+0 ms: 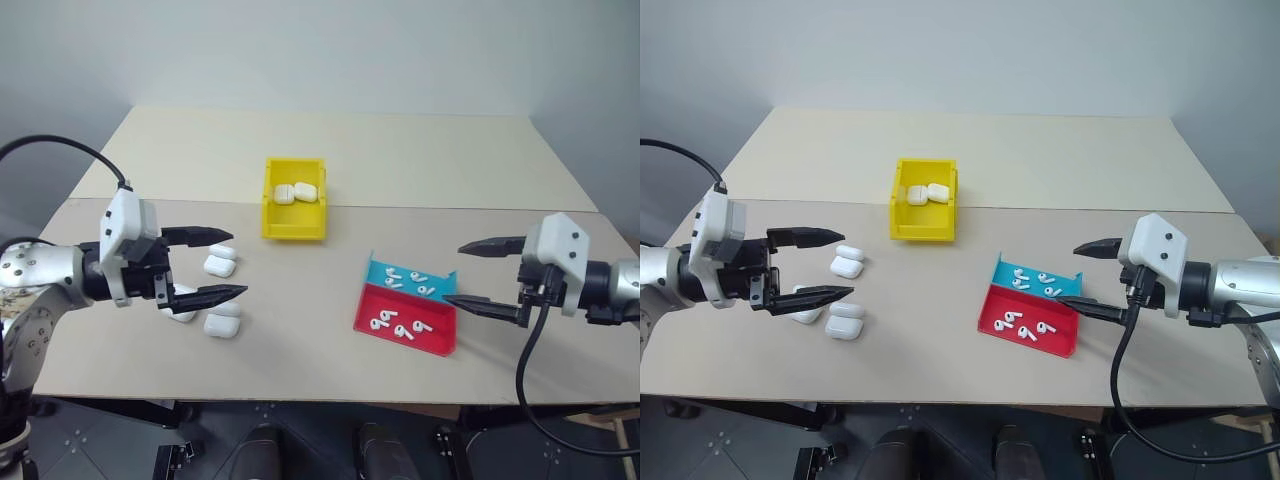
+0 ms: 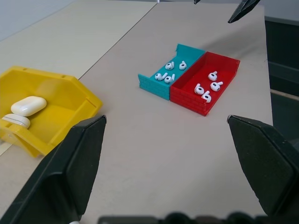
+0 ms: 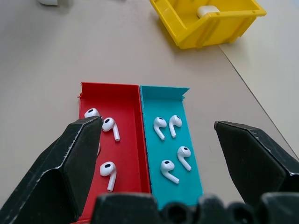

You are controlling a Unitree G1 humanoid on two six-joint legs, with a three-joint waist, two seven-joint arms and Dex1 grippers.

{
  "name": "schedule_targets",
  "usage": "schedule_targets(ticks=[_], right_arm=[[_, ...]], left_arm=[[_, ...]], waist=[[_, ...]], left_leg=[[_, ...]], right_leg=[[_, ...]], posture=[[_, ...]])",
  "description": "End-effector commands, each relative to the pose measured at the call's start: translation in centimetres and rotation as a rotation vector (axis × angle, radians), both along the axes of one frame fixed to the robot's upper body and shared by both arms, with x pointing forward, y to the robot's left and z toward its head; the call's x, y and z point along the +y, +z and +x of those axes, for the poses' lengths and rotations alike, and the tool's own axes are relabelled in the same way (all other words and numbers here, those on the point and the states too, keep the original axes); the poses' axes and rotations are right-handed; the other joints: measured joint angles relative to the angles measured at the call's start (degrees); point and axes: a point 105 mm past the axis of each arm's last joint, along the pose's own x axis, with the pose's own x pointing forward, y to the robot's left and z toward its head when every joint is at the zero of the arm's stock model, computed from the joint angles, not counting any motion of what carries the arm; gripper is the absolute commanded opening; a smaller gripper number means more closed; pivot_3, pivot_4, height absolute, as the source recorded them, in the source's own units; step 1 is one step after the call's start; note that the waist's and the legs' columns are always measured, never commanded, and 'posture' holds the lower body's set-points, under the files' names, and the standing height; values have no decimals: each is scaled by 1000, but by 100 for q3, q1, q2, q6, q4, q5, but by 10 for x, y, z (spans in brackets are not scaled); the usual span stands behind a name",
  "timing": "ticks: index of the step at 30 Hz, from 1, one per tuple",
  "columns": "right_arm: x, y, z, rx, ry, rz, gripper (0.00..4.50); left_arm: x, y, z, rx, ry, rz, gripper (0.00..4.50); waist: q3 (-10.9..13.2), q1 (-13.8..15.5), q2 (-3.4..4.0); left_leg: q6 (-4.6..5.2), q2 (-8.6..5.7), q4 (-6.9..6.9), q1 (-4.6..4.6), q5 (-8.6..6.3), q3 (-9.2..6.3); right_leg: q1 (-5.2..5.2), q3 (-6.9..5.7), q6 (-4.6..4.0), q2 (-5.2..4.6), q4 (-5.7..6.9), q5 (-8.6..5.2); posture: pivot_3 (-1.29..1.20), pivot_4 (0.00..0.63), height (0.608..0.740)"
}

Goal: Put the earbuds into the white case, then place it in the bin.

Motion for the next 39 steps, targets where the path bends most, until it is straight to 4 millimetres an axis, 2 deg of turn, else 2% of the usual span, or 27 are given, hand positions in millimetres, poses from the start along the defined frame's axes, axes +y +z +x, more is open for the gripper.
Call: schedule_targets(ticks=[1,7,14,16,20,22,26,29,32,37,39], right_arm=[[2,12,-2,-53,10,12,4447],[3,10,-3,-47,6,28,4447],[6,10,-1,-48,2,44,4447],[8,11,-4,-45,5,56,4447],[8,10,-7,-40,-15,73,4447],[8,9,-7,-39,-25,82,4447],[12,7,-8,-37,-31,104,4447],[15,4,-8,-34,-37,120,4447],[20,-1,-8,-30,-43,144,4447],[31,-9,-11,-26,-43,174,4447],[34,-11,-11,-23,-50,195,4447]], left_arm=[[-2,9,2,-49,18,9,4500],[6,15,6,-28,102,93,4500],[13,25,18,-109,292,226,4500],[15,22,16,-40,330,250,4500],[26,2,8,226,418,457,4500],[27,6,8,213,446,453,4500],[42,9,7,355,556,455,4500],[57,6,4,446,632,500,4500],[71,2,11,523,772,496,4500],[70,6,7,620,758,478,4500],[73,1,4,658,763,511,4500]], waist=[[0,1,0],[1,-4,-1],[1,-3,-2],[1,-4,-2],[8,-7,-13],[7,-6,-12],[10,0,-17],[10,-18,-17],[10,-11,-18],[10,-7,-25],[10,-6,-25]], left_leg=[[0,0,0,0,0,0],[0,0,-1,1,0,2],[0,1,-2,2,0,4],[0,1,-3,3,0,5],[0,6,-5,0,0,5],[-1,6,-6,2,-1,9],[-1,10,-5,2,-1,13],[-1,11,-7,3,-1,18],[0,10,-9,0,-1,25],[-1,11,-7,-25,-1,32],[-1,10,-6,-47,0,33]], right_leg=[[0,0,0,0,0,0],[-1,5,1,2,0,0],[-3,8,1,3,2,0],[-3,9,1,3,2,-1],[-10,14,1,12,5,-1],[-9,18,2,13,5,-2],[-17,22,0,20,13,-3],[-22,27,-1,20,14,-4],[-32,35,-1,22,20,-4],[-64,43,-2,24,25,-4],[-85,45,-2,24,29,-3]], posture=[[0,150,740],[0,150,740],[0,150,740],[0,150,740],[0,150,740],[0,150,740],[0,150,740],[0,150,740],[0,150,740],[0,150,740],[0,150,740]])
